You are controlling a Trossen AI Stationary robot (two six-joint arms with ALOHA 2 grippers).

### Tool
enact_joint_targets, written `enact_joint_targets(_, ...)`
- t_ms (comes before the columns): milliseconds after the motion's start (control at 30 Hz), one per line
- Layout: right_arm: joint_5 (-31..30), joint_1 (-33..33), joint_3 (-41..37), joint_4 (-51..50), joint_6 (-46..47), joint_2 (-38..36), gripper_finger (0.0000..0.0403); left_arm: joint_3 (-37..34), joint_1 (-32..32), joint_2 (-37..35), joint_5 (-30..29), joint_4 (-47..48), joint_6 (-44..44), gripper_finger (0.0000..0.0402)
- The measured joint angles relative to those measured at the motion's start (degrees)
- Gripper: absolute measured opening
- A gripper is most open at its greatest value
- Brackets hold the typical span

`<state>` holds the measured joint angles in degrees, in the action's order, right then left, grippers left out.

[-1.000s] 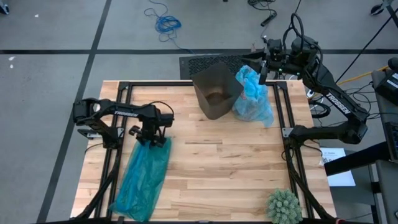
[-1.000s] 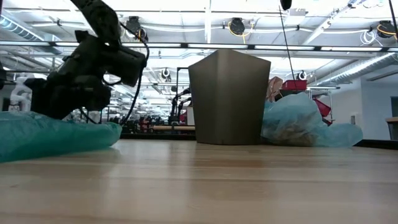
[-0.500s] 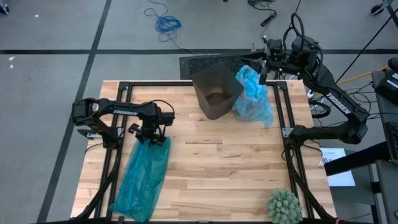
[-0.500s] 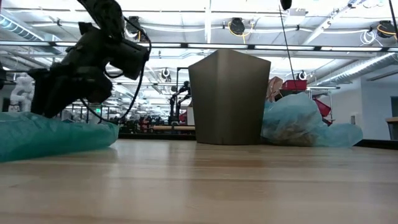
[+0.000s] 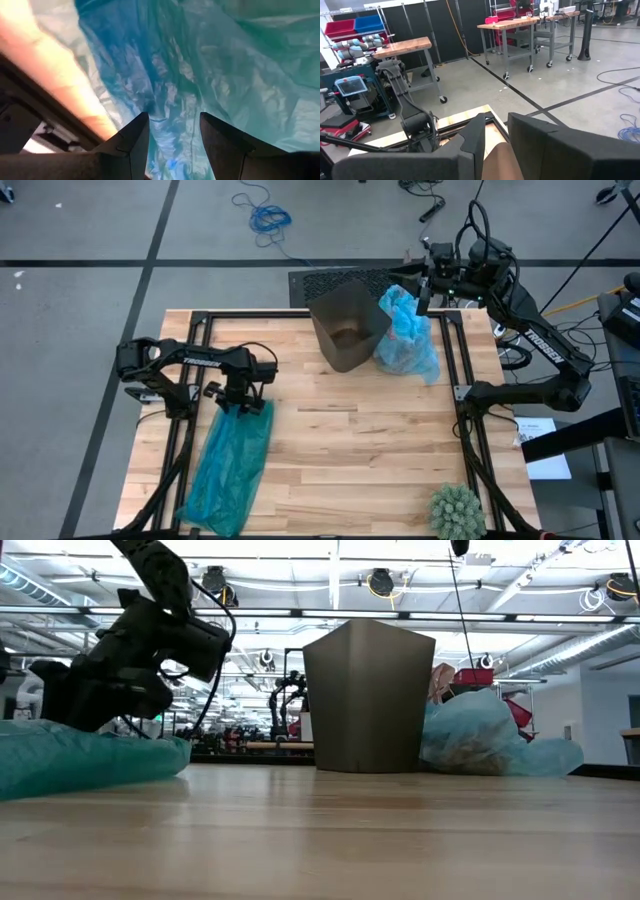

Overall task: Place trash/remove bag and relplace
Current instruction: Insert the dark blue trash bag into the trash bin

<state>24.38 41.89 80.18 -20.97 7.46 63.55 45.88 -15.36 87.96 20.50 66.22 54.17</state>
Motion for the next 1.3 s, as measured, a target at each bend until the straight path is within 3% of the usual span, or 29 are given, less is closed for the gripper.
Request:
enact_joint_targets(367,0.0,0.0,0.0,0.13,0.0,0.0,0.0077,-3.79,0.01,0.02,0.05,-5.44,-0.61,0.0165)
enact_joint_targets(533,-0.02,0.01,0.0,0.13,0.0,0.0,0.0077,-1.82,0.58,-0.59,1.91,-12.5,-3.68,0.0094)
enact_joint_targets(667,-0.02,0.0,0.0,0.13,0.0,0.0,0.0077,1.79,0.88,-2.66,1.4,-15.85,-3.03,0.0013)
enact_joint_targets(867,-0.04,0.0,0.0,0.15,-0.18,0.0,0.0077,8.51,0.64,-7.88,0.31,-16.02,-2.22,0.0002)
enact_joint_targets(1133,-0.01,0.0,0.0,0.41,-0.66,0.0,0.0077,21.92,-1.33,-13.66,-5.56,-16.08,-1.93,0.0001)
enact_joint_targets(1300,4.22,-1.17,0.0,2.93,-0.62,0.14,0.0077,31.88,-3.95,-14.19,-8.79,-16.75,-4.29,0.0001)
